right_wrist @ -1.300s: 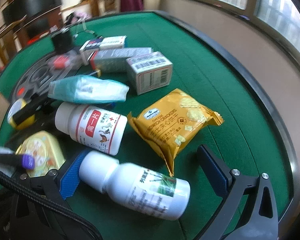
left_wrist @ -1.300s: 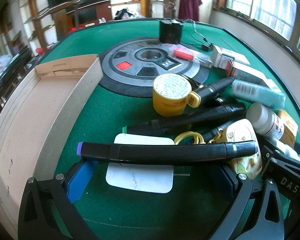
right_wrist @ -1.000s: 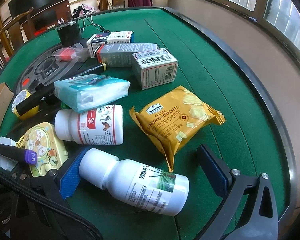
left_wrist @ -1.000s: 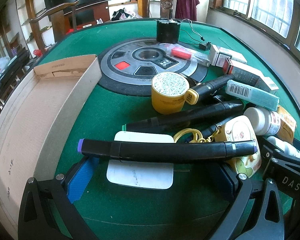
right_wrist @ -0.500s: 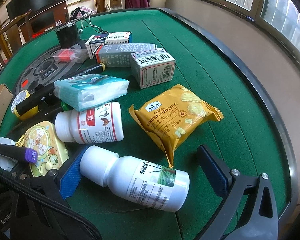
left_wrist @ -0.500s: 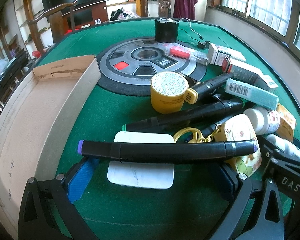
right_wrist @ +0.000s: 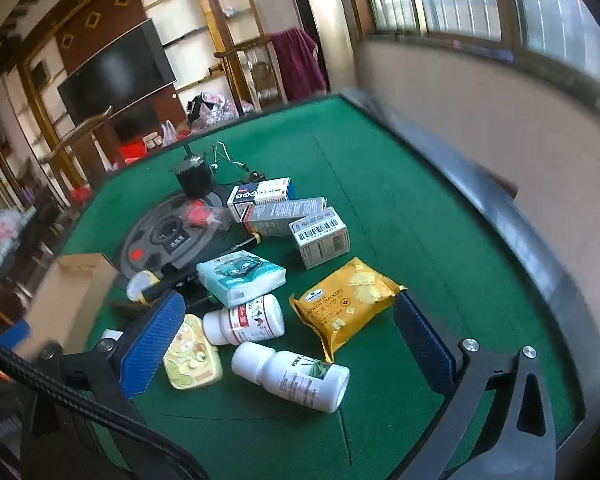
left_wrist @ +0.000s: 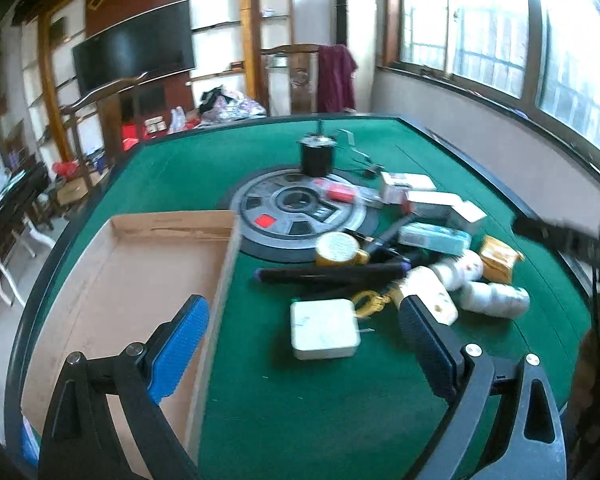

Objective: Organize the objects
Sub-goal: 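Grasp the white square charger with the left tool while the right tool reaches for the white bottle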

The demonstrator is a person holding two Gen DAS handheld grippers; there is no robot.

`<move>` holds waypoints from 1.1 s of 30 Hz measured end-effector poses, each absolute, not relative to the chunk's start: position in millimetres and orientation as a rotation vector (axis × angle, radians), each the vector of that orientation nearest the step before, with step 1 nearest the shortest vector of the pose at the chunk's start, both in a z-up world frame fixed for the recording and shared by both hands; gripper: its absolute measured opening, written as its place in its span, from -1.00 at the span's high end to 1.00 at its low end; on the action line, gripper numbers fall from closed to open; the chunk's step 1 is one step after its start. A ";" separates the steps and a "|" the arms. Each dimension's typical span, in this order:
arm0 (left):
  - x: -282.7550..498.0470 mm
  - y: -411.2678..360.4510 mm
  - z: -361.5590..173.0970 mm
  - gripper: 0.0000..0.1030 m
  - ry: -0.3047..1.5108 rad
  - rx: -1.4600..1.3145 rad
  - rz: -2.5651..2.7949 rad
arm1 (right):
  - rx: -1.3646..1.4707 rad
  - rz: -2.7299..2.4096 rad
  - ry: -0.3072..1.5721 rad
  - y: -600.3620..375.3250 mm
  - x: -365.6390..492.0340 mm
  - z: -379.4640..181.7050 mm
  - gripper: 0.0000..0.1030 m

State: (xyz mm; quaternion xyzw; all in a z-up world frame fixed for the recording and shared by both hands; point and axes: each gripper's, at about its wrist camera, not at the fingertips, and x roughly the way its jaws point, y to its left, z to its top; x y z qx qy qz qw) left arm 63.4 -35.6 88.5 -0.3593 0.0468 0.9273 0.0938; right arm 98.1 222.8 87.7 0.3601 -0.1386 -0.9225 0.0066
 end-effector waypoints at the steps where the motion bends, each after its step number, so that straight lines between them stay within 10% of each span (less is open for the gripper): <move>1: 63.9 -30.1 88.5 -0.82 0.158 -1.064 2.738 | 1.130 -2.884 -0.439 225.8 98.2 90.3 -1.00; 33: 12.8 -20.4 8.0 -0.78 0.199 -1.363 2.677 | 1.318 -2.745 -0.238 209.7 106.4 55.5 -1.00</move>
